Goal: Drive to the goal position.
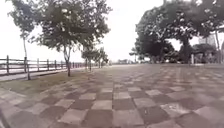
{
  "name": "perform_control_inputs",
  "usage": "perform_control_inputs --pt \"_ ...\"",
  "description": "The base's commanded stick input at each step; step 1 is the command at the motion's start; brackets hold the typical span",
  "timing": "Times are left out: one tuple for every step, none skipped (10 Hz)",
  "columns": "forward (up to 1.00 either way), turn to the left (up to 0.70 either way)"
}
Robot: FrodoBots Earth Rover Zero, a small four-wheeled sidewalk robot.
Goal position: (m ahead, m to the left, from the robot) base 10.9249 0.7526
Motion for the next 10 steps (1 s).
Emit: perform_control_inputs --pt "1.0 0.0" --pt "1.0 0.0" --pt "1.0 0.0" --pt "1.0 0.0" --pt "1.0 0.0" --pt "1.0 0.0" --pt "1.0 0.0" --pt "1.0 0.0" --pt "1.0 0.0" --pt "1.0 0.0"
